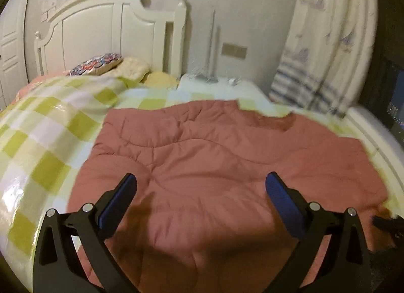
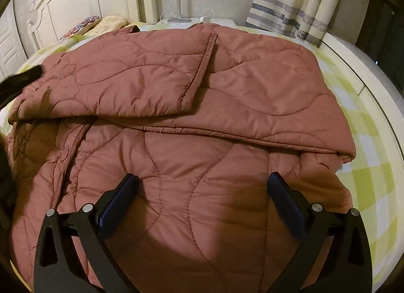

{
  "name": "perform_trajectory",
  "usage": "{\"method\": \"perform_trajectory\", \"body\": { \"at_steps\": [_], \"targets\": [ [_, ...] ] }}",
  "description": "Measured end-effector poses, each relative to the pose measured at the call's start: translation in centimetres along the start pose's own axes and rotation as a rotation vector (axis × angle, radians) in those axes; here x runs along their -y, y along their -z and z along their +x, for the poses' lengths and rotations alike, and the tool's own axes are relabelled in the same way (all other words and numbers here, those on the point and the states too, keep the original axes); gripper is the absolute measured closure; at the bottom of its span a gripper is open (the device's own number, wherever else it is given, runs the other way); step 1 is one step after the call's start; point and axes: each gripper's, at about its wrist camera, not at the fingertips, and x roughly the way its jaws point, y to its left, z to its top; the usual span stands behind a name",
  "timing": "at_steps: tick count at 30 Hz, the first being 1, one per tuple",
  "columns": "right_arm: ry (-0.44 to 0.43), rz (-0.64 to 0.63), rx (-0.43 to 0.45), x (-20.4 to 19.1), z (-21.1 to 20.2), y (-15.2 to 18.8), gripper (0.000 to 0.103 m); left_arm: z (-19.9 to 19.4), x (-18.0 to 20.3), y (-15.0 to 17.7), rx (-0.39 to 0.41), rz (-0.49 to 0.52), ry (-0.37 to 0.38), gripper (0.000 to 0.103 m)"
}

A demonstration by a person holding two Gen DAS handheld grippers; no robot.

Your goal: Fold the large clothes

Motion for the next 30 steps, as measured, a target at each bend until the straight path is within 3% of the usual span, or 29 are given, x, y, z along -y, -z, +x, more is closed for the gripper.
{"method": "perform_trajectory", "body": {
  "at_steps": [4,7,8,9,13,15,16,18,20,22,25,28,30],
  "targets": [
    [-0.018,0.009,-0.003,0.4,0.1,-0.2,0.004,-5.0,1.2,3.3,-0.024,0.083,0.018,0.002],
    [-0.012,0.007,-0.001,-0.5,-0.7,0.3,0.004,-3.9,2.3,7.0,-0.182,0.209,-0.046,0.002],
    [-0.013,0.007,-0.002,-0.7,-0.9,0.5,0.004,-2.7,2.3,7.7,-0.280,0.232,-0.053,0.002],
    [-0.012,0.006,0.000,-0.7,-1.0,0.6,0.004,-2.6,2.2,7.8,-0.302,0.228,-0.047,0.002],
    [-0.012,0.031,0.022,-0.5,-2.4,0.9,0.005,-3.2,2.2,7.4,-0.287,0.209,-0.092,0.002],
    [-0.089,0.025,0.082,-1.1,-5.0,2.3,0.005,-4.6,2.2,7.6,-0.262,0.210,-0.087,0.002],
    [-0.140,-0.020,0.095,-2.0,-6.1,3.2,0.005,-5.7,2.2,7.9,-0.252,0.215,-0.065,0.002],
    [-0.163,-0.119,0.102,-3.7,-7.1,4.7,0.005,-7.0,2.1,9.0,-0.243,0.238,-0.051,0.002],
    [-0.134,-0.266,0.020,-6.4,-5.8,7.2,0.005,-6.9,1.7,11.0,-0.281,0.277,-0.087,0.002],
    [-0.153,-0.225,0.094,-6.3,-6.0,8.5,0.004,-7.6,0.4,12.1,-0.220,0.237,-0.044,0.002],
    [-0.173,-0.177,0.059,-5.5,-6.1,8.1,0.005,-8.6,-0.3,12.0,-0.242,0.182,-0.034,0.002],
    [-0.197,-0.079,0.131,-4.2,-8.1,7.7,0.005,-10.4,-0.3,11.4,-0.204,0.144,0.012,0.002],
    [-0.182,-0.064,0.131,-4.0,-7.8,7.8,0.005,-10.5,0.5,11.7,-0.206,0.178,0.003,0.002]
  ]
}}
